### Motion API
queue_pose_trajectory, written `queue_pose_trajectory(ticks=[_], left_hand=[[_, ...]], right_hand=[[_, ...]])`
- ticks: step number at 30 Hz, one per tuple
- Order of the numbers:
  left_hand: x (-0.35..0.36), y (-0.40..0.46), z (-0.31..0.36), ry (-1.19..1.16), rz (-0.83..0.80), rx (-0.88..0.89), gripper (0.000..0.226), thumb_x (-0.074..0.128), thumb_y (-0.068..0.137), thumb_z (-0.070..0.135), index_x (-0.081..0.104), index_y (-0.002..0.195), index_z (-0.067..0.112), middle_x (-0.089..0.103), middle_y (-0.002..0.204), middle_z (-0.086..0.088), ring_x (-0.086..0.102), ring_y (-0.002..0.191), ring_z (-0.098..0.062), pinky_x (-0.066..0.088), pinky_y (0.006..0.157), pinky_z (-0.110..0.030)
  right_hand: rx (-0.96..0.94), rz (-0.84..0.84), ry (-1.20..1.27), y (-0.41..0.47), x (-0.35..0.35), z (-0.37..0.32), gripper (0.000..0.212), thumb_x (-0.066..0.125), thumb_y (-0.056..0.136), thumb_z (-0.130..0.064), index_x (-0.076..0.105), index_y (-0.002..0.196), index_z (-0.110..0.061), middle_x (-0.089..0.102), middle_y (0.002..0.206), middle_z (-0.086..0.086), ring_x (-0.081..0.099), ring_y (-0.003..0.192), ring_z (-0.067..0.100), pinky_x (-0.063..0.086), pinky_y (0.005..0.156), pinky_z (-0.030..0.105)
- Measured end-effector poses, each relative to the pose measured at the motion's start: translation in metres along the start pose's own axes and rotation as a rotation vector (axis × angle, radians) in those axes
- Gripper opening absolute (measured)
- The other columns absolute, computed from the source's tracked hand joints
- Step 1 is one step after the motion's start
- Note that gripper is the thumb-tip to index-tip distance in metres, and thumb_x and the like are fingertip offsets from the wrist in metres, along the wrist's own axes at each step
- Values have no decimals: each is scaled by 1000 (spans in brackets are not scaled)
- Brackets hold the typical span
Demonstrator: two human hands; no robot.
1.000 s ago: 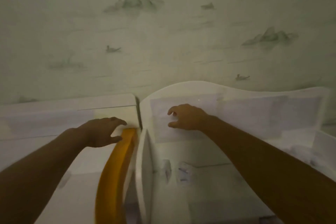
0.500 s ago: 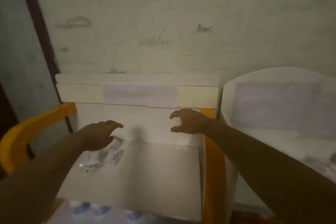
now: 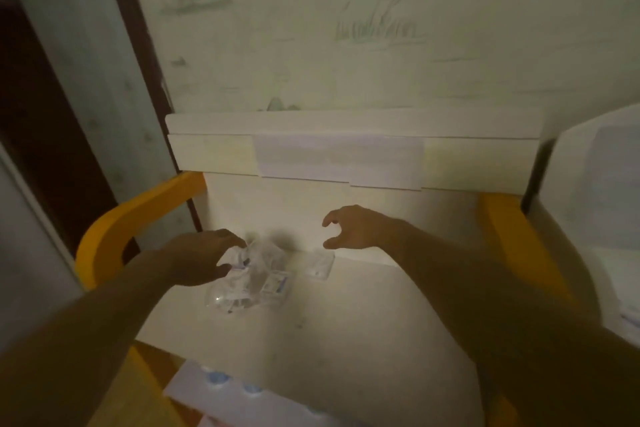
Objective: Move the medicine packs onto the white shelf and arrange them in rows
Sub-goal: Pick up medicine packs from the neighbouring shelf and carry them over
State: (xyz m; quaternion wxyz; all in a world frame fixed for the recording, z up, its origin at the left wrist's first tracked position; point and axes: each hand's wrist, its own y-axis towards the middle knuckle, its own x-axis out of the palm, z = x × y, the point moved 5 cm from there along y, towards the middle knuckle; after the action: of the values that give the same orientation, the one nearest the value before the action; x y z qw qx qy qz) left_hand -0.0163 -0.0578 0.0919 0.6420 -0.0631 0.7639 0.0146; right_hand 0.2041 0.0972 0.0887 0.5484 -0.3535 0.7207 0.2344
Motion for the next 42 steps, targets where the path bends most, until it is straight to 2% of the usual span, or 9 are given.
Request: queue_pose_trajectory(ticks=[4,10,14,18,26,31,34,38,42], left_hand=[[7,30,-9,-23,-49,-29,51,55,92,41,39,139,34,42,146,8,50,123,-10,44,98,-25],[48,68,8,-74,-86,79,53,54,91,47,36,140,36,38,149,8,50,123,-11,44,100,-29],[70,93,8,-41,-113,170,57,52,93,44,29,145,36,29,154,8,43,131,-14,37,106,-32],[83,134,-15,-14,-109,199,64,57,91,37,26,147,31,27,156,3,34,138,-18,32,111,-35],[111,174,-15,55,-229,397,91,70,82,30,11,151,28,17,159,2,18,145,-20,20,117,-39],[120,184,-22,15,-114,490,86,70,81,38,18,150,33,23,157,6,21,144,-18,20,116,-38],[116,186,-24,-93,-121,511,86,73,77,40,24,148,34,27,154,7,24,142,-17,23,117,-34],[96,187,-26,-230,-149,520,84,77,74,35,32,145,31,37,147,5,37,134,-16,33,112,-32],[74,188,-28,-166,-152,515,86,75,74,43,27,146,36,35,148,9,38,134,-14,35,110,-31]], right_hand=[[-11,-40,21,39,17,5,56,63,89,-45,47,138,-24,47,144,1,45,129,21,36,106,35],[54,-109,4,77,54,34,58,64,88,-45,46,138,-24,47,144,1,46,129,22,38,106,36],[98,-174,-33,99,86,44,61,68,84,-47,48,137,-25,47,145,1,46,129,24,40,106,38],[148,-138,10,117,103,47,60,71,81,-46,53,133,-25,53,138,0,50,126,24,40,105,39],[251,-127,97,125,138,43,83,86,59,-50,54,130,-21,50,134,1,51,122,22,44,103,37],[327,-109,53,118,146,43,98,88,58,-48,40,139,-22,38,139,7,45,125,26,42,105,38],[347,-134,54,117,148,41,100,86,61,-47,34,143,-24,33,142,8,44,126,27,44,103,39],[354,-152,8,115,147,39,99,80,66,-55,29,147,-27,30,151,4,32,138,28,33,113,43],[368,-167,0,100,123,37,93,77,73,-50,29,148,-27,31,154,4,31,140,25,31,115,39]])
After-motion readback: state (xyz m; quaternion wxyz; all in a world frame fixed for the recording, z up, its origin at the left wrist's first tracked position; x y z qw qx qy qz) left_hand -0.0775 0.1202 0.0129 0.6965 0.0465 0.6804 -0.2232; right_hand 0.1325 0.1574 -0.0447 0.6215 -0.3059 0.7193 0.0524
